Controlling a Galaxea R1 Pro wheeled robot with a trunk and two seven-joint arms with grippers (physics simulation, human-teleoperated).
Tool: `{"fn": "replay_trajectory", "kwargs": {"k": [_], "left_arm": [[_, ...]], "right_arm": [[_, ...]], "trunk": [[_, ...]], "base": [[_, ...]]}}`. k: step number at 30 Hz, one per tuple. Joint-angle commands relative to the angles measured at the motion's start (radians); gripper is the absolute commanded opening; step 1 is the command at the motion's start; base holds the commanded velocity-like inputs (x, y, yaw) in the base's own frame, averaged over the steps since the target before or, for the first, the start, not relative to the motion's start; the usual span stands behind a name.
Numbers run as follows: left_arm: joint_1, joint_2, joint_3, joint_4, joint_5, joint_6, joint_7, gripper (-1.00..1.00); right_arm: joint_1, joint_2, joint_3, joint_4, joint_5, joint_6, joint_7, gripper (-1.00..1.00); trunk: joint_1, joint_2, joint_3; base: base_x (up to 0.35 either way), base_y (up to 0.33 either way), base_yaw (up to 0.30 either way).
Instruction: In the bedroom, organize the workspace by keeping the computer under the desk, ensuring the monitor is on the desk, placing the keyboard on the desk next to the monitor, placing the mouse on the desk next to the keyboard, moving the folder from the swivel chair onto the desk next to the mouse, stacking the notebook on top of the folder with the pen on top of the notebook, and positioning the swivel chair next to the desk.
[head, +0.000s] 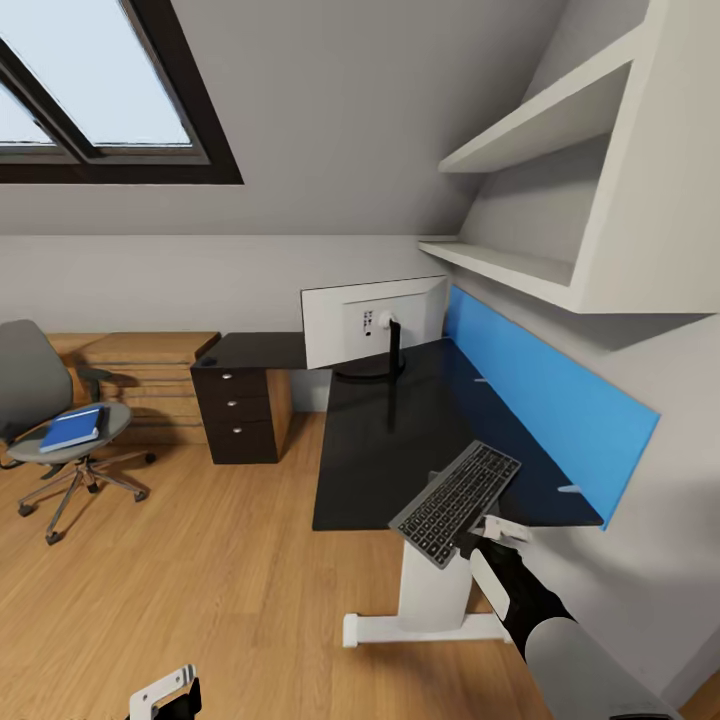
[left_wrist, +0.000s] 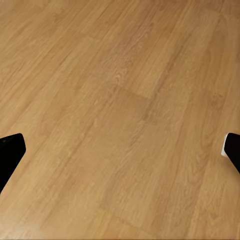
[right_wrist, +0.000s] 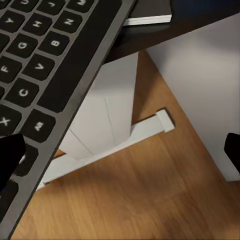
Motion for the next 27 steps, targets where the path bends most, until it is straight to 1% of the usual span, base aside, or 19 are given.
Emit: {"fn": "replay_trajectory", "kwargs": {"k": [1,7,18,27], "left_arm": [[0.0,0.001,-0.002,0.0,0.011,-0.005,0.003,1.0],[0.0,0.001,-0.002,0.0,0.011,-0.005,0.003,1.0],[0.0,0.001,-0.003,0.0,0.009,-0.003,0.003,1.0],[0.0,0.0,-0.003,0.0,0.009,-0.004,0.003,1.0]], "right_arm": [[0.0,0.0,0.002,-0.002,-0.005,0.005,-0.006,1.0],[0.0,0.0,0.002,-0.003,-0.005,0.004,-0.006,1.0],[0.0,0.0,0.002,-0.003,-0.005,0.004,-0.005,1.0],[0.0,0.0,0.002,-0.003,-0.005,0.004,-0.005,1.0]], "trunk": [[0.0,-0.001,-0.001],[0.0,-0.001,-0.001],[0.0,-0.001,-0.001],[0.0,-0.001,-0.001]], "base": [[0.025,0.021,0.011],[0.006,0.005,0.145],[0.001,0.001,0.23],[0.0,0.0,0.05]]}}
